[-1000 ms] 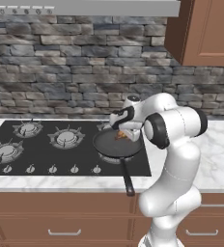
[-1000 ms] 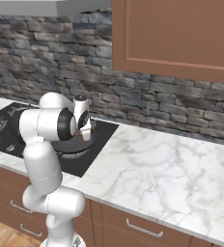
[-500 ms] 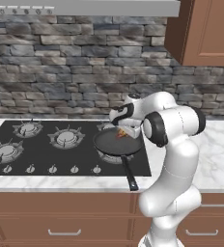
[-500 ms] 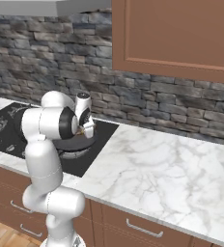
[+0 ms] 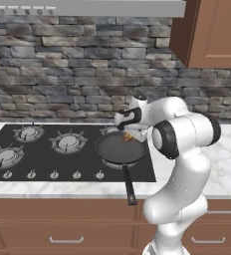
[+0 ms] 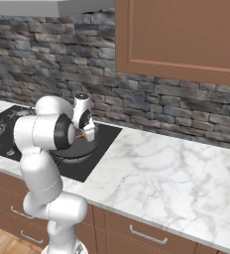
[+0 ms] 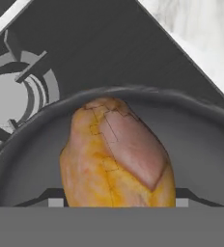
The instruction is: Take the chicken drumsticks from the pan and place one on each plate on the dining counter.
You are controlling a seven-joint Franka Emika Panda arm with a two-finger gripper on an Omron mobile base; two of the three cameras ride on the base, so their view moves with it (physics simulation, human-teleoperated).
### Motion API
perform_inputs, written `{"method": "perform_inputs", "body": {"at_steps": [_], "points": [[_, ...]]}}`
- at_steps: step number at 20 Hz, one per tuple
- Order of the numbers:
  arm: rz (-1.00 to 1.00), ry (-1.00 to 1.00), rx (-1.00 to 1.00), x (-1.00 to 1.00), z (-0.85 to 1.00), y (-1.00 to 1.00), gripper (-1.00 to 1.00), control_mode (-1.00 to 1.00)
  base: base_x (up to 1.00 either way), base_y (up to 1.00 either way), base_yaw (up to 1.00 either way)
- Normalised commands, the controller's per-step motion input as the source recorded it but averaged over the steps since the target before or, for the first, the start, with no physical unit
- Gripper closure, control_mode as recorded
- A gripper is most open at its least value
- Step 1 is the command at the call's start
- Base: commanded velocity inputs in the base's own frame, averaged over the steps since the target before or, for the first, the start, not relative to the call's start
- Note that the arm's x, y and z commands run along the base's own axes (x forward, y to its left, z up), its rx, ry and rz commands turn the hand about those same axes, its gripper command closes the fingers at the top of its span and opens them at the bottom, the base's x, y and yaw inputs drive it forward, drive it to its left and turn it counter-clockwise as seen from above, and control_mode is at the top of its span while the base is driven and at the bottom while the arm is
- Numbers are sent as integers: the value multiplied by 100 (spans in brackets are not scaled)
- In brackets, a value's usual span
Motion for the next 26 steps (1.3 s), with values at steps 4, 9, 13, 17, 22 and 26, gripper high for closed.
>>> {"method": "perform_inputs", "body": {"at_steps": [4,9,13,17,22,26], "points": [[0,-6,-11,-63,57,1,100,-100,0,0,0],[0,0,-4,-81,35,13,100,-100,0,0,0],[0,6,0,-67,38,6,100,-100,0,0,0],[0,5,0,-65,28,0,100,-100,0,0,0],[2,3,-2,-42,16,0,100,-100,0,0,0],[0,0,0,0,0,0,100,-100,0,0,0]]}}
